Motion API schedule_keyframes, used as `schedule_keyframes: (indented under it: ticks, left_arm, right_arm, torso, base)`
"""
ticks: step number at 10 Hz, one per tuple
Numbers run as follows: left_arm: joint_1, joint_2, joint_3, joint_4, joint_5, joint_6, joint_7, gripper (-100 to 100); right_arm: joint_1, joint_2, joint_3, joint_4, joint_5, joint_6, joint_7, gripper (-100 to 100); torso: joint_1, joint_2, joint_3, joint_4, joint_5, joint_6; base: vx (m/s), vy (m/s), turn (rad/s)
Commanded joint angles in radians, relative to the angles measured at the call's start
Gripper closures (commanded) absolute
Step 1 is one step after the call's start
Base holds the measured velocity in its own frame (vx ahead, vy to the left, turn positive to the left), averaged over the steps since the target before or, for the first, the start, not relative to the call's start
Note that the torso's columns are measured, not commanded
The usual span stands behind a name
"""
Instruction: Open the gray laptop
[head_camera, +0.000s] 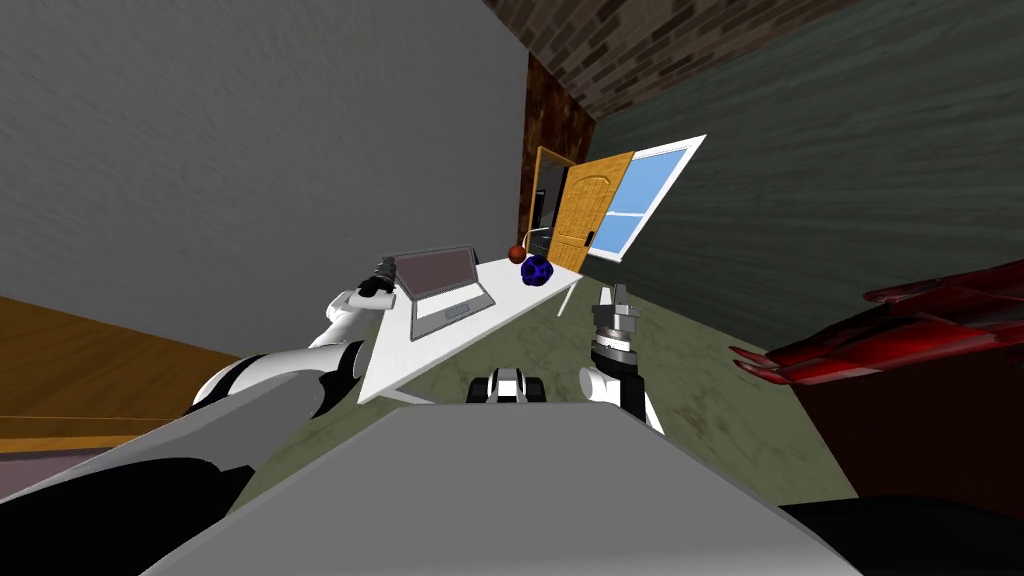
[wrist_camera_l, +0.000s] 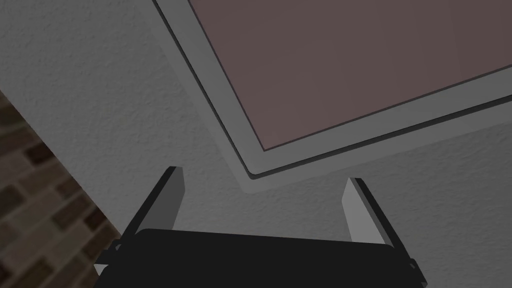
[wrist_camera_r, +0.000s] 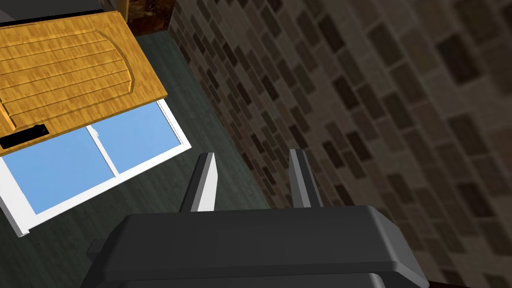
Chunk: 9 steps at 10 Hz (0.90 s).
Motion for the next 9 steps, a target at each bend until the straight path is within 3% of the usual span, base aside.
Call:
schedule_keyframes:
  ticks: [1, 2, 3, 7, 8, 9]
  left_arm:
    - [-0.044, 0.031, 0.016, 0.067, -0.002, 0.012, -0.001, -100]
    - [-0.044, 0.031, 0.016, 0.054, -0.002, 0.012, -0.001, -100]
    - [-0.044, 0.031, 0.016, 0.080, -0.002, 0.012, -0.001, -100]
    - [-0.142, 0.102, 0.049, 0.246, -0.006, 0.039, -0.004, -100]
    - [-0.134, 0.102, 0.049, 0.193, -0.006, 0.039, -0.004, -100]
    - [-0.142, 0.102, 0.049, 0.242, -0.006, 0.039, -0.004, -100]
  right_arm:
    - [0.000, 0.000, 0.000, 0.000, 0.000, 0.000, 0.000, 0]
    - [0.000, 0.000, 0.000, 0.000, 0.000, 0.000, 0.000, 0]
    - [0.000, 0.000, 0.000, 0.000, 0.000, 0.000, 0.000, 0]
    - [0.000, 0.000, 0.000, 0.000, 0.000, 0.000, 0.000, 0]
    - [0.000, 0.000, 0.000, 0.000, 0.000, 0.000, 0.000, 0]
    - [0.000, 0.000, 0.000, 0.000, 0.000, 0.000, 0.000, 0]
  torso:
    - [0.000, 0.000, 0.000, 0.000, 0.000, -0.001]
    - [0.000, 0.000, 0.000, 0.000, 0.000, 0.000]
    - [0.000, 0.000, 0.000, 0.000, 0.000, -0.001]
    - [0.000, 0.000, 0.000, 0.000, 0.000, -0.001]
    - [0.000, 0.000, 0.000, 0.000, 0.000, -0.001]
    - [0.000, 0.000, 0.000, 0.000, 0.000, -0.001]
  base:
    - [0.006, -0.002, -0.071]
    - [0.006, 0.000, -0.033]
    - [0.000, 0.000, 0.000]
    - [0.010, -0.001, -0.088]
    - [0.008, 0.000, -0.010]
    - [0.000, 0.000, 0.000]
